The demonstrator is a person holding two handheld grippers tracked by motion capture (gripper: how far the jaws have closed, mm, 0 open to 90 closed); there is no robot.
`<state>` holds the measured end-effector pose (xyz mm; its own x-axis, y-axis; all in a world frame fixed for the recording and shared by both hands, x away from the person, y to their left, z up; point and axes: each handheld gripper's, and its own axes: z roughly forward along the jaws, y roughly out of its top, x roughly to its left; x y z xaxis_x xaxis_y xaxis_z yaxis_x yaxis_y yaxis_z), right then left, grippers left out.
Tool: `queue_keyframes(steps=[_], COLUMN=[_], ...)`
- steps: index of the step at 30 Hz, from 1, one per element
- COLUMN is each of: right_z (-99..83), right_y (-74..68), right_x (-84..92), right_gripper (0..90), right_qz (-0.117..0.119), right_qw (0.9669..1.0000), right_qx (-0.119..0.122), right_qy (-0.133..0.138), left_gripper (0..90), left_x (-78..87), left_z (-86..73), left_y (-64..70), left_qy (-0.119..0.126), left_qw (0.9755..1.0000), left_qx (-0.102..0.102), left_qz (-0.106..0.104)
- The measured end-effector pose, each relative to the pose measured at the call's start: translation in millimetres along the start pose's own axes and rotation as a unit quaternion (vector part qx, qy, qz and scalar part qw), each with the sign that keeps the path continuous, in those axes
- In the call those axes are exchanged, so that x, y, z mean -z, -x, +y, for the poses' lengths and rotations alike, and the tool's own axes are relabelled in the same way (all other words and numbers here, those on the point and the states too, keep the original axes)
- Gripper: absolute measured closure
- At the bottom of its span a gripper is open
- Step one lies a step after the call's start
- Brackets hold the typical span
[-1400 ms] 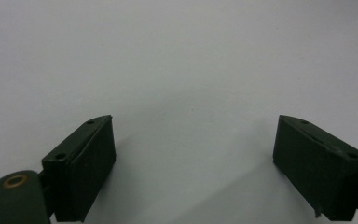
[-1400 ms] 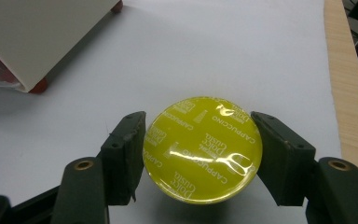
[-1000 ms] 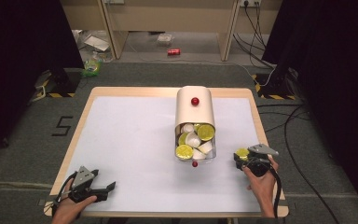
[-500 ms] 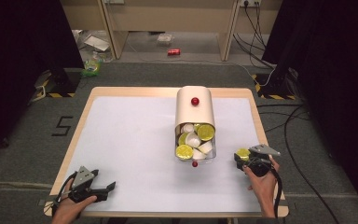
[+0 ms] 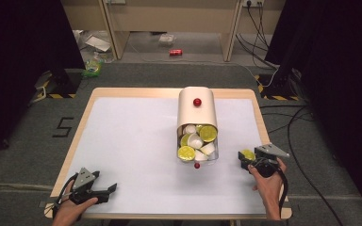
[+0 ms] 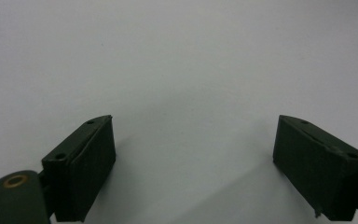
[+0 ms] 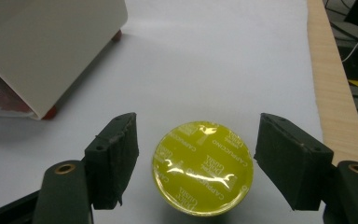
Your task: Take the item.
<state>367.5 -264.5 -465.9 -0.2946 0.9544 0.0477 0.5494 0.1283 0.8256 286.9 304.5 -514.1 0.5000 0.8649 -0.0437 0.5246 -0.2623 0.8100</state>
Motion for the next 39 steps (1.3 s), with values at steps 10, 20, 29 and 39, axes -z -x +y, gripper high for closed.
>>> queue_keyframes(steps=[10, 20, 29, 39], right_z=[9.4, 17.5, 24.5, 27.2], right_y=[-6.7, -18.3, -30.9, -36.0], right_x=[9.5, 15.8, 21.2, 25.0], right_gripper=[30.2, 30.3, 30.6, 30.8], right_qz=[0.006, 0.015, 0.029, 0.032], right_qw=[0.9996, 0.9987, 0.9974, 0.9969], right_qx=[0.004, 0.012, 0.024, 0.029], right_qy=[0.029, 0.048, 0.061, 0.066], left_gripper=[12.5, 12.5, 12.5, 12.5], left_x=[0.0, -0.3, -0.3, -0.2], left_z=[0.0, -0.1, -0.1, -0.2], left_y=[-0.1, 0.2, 0.1, 0.1], left_qy=[0.0, 0.0, 0.0, 0.0], left_qw=[1.0, 1.0, 1.0, 1.0], left_qx=[0.0, 0.003, 0.003, 0.003], left_qz=[0.0, -0.004, -0.004, -0.004])
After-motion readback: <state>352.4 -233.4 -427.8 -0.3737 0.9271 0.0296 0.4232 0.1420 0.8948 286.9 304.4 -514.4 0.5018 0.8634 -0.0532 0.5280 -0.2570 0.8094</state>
